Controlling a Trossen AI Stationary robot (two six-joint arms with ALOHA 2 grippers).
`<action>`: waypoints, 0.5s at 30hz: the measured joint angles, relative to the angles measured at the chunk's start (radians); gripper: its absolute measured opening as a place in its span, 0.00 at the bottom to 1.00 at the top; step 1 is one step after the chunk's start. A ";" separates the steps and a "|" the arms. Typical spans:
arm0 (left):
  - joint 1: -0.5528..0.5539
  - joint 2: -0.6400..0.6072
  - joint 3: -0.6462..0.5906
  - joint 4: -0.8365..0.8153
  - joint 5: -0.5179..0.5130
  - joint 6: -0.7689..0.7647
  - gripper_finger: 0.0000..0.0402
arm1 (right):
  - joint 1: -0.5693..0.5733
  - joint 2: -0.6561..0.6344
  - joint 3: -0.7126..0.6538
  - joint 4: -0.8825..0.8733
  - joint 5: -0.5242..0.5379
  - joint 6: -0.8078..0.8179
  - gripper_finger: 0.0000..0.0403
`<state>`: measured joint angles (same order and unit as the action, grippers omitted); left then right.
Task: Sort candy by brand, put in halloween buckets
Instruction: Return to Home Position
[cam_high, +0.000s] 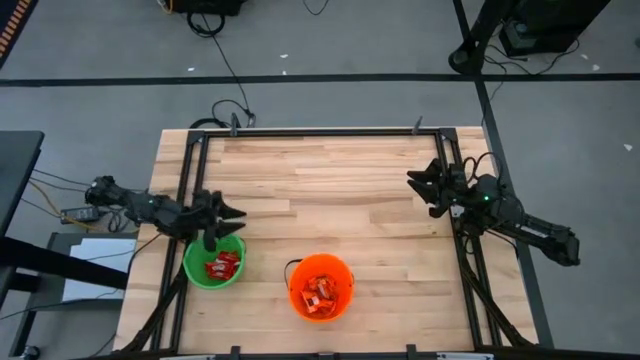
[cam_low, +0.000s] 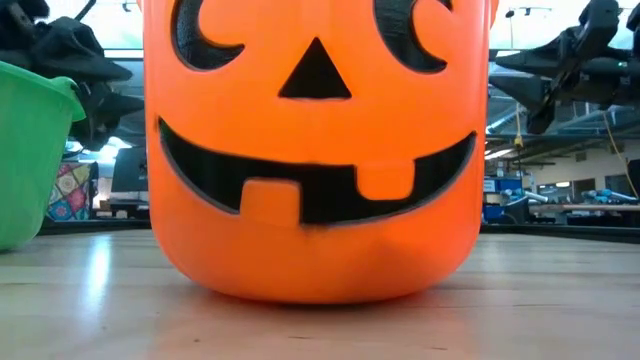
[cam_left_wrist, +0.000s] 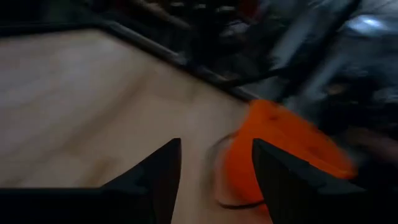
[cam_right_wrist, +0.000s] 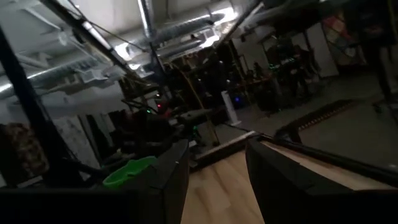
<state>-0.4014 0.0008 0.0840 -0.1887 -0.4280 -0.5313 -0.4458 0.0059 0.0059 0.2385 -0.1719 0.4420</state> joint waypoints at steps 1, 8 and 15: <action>0.000 0.002 -0.021 0.072 0.035 -0.001 0.50 | 0.000 0.000 0.000 0.011 -0.008 -0.003 0.42; -0.012 0.011 -0.071 0.220 0.176 0.018 0.50 | 0.000 0.000 0.000 0.045 -0.047 -0.008 0.42; -0.034 0.011 -0.076 0.224 0.226 -0.003 0.50 | 0.000 0.000 0.000 0.110 -0.093 -0.019 0.42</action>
<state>-0.4351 0.0116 0.0082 0.0351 -0.2019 -0.5340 -0.4454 0.0063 0.0063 0.3481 -0.2653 0.4229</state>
